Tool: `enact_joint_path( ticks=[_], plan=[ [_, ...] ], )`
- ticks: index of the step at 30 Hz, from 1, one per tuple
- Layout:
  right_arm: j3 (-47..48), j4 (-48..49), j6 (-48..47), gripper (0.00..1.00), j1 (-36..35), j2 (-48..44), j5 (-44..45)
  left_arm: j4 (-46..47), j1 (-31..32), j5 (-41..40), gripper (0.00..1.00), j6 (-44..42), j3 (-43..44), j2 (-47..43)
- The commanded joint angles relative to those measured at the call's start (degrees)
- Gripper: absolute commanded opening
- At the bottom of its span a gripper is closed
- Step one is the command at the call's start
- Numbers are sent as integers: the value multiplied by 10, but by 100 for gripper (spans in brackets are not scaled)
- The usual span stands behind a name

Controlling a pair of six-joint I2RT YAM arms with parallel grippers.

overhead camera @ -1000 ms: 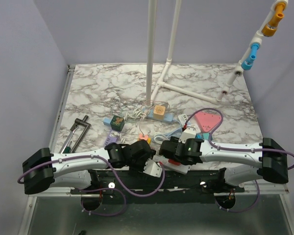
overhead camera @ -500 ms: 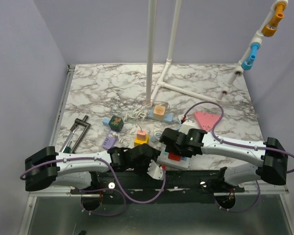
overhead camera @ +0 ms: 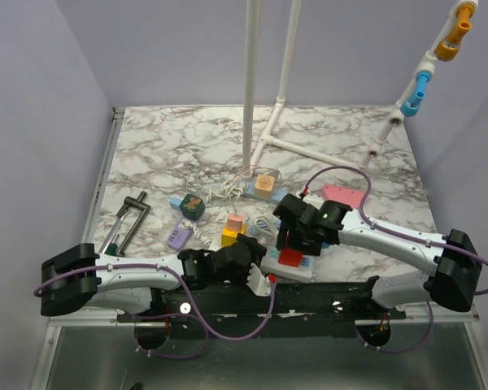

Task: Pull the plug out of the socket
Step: Remove the plug from the socket.

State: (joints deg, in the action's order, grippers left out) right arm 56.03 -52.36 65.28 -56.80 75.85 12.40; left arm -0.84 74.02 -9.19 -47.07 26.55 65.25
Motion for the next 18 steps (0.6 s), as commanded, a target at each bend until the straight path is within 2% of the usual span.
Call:
enact_joint_path(
  ticks=[1,2,6,10,15,18],
  plan=[
    [34,73,-30,33,-2,-8,-95,33,2,-49,83,-2,8,27],
    [35,72,-31,33,-2,-6,-98,24,2,-50,80,4,13,29],
    [29,71,-32,32,-2,-4,-100,13,2,-50,53,19,15,12],
    [16,74,-31,32,-1,-7,-101,9,2,-62,35,32,9,-6],
    [16,72,-35,32,-1,-10,-100,-6,1,-73,30,41,7,-25],
    [24,70,-37,32,0,-10,-97,-11,1,-67,22,44,7,-27]
  ],
)
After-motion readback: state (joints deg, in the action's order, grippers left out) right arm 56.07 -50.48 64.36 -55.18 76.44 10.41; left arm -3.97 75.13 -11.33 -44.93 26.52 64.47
